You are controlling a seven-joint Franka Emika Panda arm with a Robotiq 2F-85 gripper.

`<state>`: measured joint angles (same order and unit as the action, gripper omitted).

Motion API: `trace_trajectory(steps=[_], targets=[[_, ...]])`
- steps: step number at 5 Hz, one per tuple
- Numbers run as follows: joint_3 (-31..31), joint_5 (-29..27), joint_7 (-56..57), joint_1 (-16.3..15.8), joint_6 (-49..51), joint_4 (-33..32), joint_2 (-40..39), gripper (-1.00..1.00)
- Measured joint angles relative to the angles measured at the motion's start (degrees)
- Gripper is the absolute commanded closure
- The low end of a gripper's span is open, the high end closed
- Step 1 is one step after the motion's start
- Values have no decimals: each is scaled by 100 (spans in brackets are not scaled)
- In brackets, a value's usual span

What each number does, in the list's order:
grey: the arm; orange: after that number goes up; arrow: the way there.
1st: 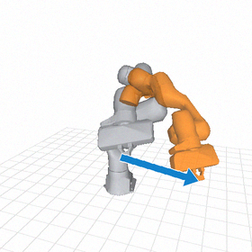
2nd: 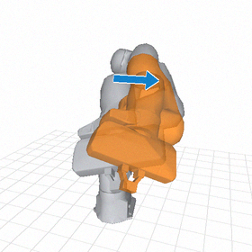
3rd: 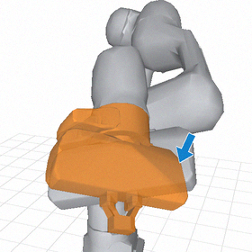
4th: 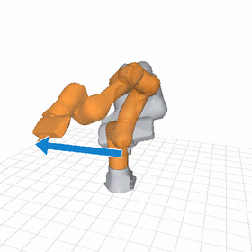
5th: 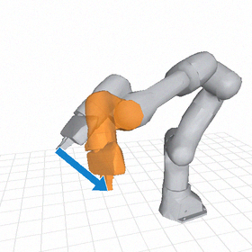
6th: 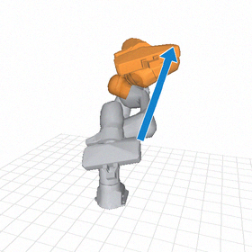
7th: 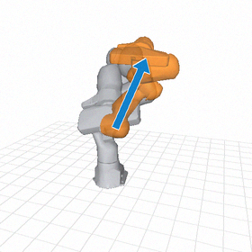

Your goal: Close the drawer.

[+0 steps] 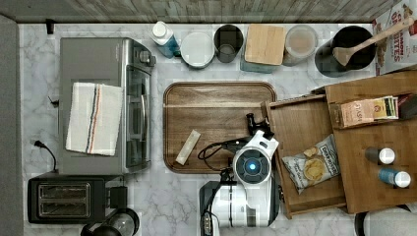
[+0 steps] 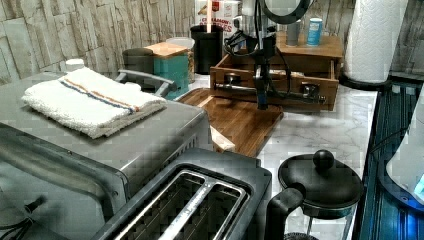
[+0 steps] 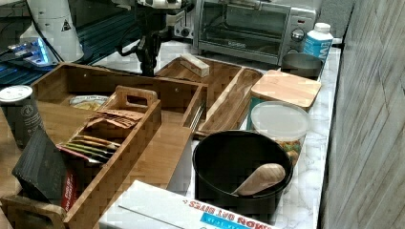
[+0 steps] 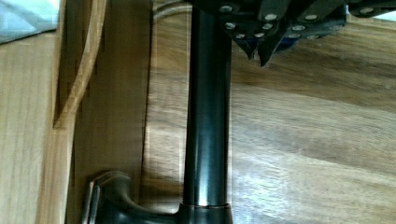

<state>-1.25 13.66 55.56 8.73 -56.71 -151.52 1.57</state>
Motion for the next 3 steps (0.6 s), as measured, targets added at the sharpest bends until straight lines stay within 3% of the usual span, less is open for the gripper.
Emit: trace_trajectory(steps=[1,3], targets=[[-174,14,520,23,285,257,-128,100],[-742,-316,2087,217,1113,1399,-892,100]])
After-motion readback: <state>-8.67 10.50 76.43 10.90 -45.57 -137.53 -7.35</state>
